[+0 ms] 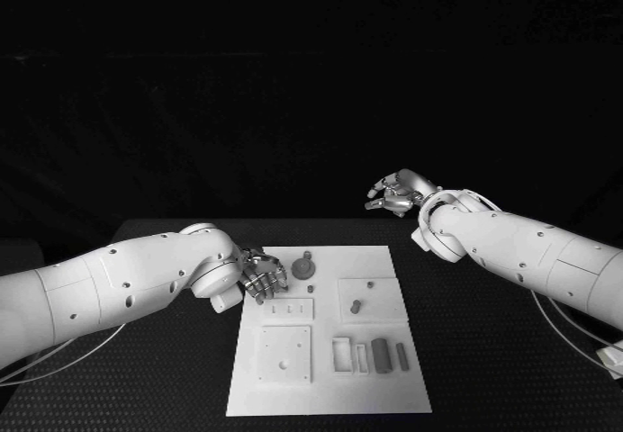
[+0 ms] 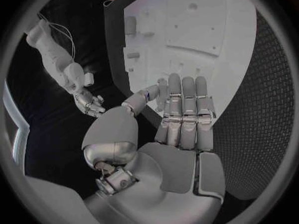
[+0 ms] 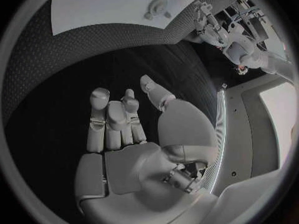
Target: Assemble the parts on the task board
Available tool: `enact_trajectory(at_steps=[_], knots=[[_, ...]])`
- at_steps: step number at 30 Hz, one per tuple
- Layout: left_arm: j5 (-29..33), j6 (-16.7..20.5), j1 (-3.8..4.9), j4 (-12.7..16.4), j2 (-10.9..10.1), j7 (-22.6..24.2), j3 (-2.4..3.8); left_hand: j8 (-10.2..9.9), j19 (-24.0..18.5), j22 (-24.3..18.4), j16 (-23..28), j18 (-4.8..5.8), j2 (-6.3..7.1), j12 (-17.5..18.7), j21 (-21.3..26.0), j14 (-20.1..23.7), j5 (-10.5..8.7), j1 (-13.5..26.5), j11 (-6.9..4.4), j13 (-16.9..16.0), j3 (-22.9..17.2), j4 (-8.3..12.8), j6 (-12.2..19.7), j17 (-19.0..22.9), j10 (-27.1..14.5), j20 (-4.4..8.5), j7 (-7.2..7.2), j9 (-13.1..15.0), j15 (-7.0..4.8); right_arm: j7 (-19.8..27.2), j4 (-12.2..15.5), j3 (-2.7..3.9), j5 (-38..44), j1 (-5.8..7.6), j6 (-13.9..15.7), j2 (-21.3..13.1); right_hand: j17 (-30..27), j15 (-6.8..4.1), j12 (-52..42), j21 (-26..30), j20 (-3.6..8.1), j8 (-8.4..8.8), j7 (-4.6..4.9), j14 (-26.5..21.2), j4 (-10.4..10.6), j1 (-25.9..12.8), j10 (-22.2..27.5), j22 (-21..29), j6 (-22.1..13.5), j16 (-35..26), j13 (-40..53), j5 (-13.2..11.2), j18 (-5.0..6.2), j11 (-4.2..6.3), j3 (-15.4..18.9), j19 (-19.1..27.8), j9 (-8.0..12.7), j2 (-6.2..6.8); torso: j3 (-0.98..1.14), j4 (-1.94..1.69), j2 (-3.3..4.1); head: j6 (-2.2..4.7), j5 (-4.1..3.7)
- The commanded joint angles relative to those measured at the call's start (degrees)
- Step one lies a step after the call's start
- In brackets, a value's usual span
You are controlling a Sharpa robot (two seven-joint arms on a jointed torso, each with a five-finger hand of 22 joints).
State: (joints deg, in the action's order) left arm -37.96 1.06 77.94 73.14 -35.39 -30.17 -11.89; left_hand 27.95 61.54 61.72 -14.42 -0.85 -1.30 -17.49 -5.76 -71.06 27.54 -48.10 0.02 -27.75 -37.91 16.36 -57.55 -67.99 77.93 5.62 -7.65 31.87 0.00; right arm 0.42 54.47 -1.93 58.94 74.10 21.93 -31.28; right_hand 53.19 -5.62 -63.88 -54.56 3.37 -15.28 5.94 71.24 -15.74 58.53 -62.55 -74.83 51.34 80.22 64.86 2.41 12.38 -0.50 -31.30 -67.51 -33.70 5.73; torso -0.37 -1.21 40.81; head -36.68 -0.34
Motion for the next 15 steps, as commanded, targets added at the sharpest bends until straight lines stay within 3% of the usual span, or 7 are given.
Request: enact_trajectory(at_steps=[1, 6, 11, 15], knots=[[-4.6, -1.9, 0.24, -0.2, 0.8, -1.8, -0.03, -0.1, 0.3, 0.2, -0.6, 0.85, -0.57, -0.3, -0.4, 0.4, 0.45, 0.2, -0.20, -0.2, -0.5, 0.0, -4.7, 0.1, -0.2, 0.08, 4.40, 0.3, -0.10, 1.0, 0.1, 0.05, -1.2, 0.05, -0.3, 0.1, 0.0, 0.02, 0.2, 0.2, 0.08, 0.26, 1.21, -0.3, -0.4, -0.4, 0.1, 0.0, 1.0, -0.2, -0.1, 0.3, 2.62, -0.14, -0.1, 0.4, 0.1, -0.40, 0.00, -0.01, -0.03, -0.31, 0.08], [-8.3, -2.5, 0.24, -0.1, 1.8, -2.0, -0.31, -0.2, 0.3, 0.5, -0.9, 0.85, -0.64, -0.5, -0.4, 0.5, 0.38, 0.4, -0.23, -0.4, -0.6, 0.0, -4.7, 0.2, -0.3, 0.11, 4.42, 0.6, -0.12, 1.1, 0.0, 0.09, -1.2, 0.07, -0.4, 0.3, 0.0, 0.02, 0.2, 0.2, 0.06, 0.26, 1.21, -0.3, -0.5, -0.2, 0.1, 0.0, 1.0, -0.2, -0.1, 0.3, 2.62, -0.14, -0.1, 0.5, 0.0, -0.54, -0.03, 0.04, 0.02, -0.50, 0.09], [-10.3, -3.3, 0.24, -0.2, 3.2, -2.6, -1.54, -0.2, 0.2, 0.7, -1.0, 0.85, -0.67, -0.6, -0.4, 0.6, 0.36, 0.5, -0.24, -0.5, -0.8, 0.1, -4.7, 0.2, -0.3, 0.13, 4.44, 0.8, -0.13, 1.2, -0.3, 0.10, -1.3, 0.12, -0.1, 0.6, 0.1, 0.02, 0.2, 0.2, 0.05, 0.27, 1.21, -0.3, -0.5, -0.2, 0.1, 0.0, 1.0, -0.2, -0.1, 0.3, 2.62, -0.15, -0.1, 0.5, 0.0, -0.58, -0.13, -0.07, 0.02, -0.68, 0.04], [-10.3, -4.0, 0.20, -0.9, 4.3, -2.8, -1.81, -0.3, 0.2, 0.8, -1.1, 0.85, -0.72, -0.6, -0.4, 0.6, 0.27, 0.5, -0.24, -0.6, -0.9, 0.1, -4.7, 0.3, -0.4, 0.13, 4.44, 0.9, -0.13, 1.8, -0.5, 0.10, -1.9, 0.14, -0.2, 0.9, 0.1, 0.10, 0.3, 0.4, -0.06, 0.49, 1.31, -0.5, -0.6, -0.2, 0.3, 0.0, 0.7, -0.3, -0.1, 0.3, 2.62, -0.24, -0.1, 0.7, 0.1, -0.52, -0.16, 0.09, 0.07, -0.66, 0.02]])
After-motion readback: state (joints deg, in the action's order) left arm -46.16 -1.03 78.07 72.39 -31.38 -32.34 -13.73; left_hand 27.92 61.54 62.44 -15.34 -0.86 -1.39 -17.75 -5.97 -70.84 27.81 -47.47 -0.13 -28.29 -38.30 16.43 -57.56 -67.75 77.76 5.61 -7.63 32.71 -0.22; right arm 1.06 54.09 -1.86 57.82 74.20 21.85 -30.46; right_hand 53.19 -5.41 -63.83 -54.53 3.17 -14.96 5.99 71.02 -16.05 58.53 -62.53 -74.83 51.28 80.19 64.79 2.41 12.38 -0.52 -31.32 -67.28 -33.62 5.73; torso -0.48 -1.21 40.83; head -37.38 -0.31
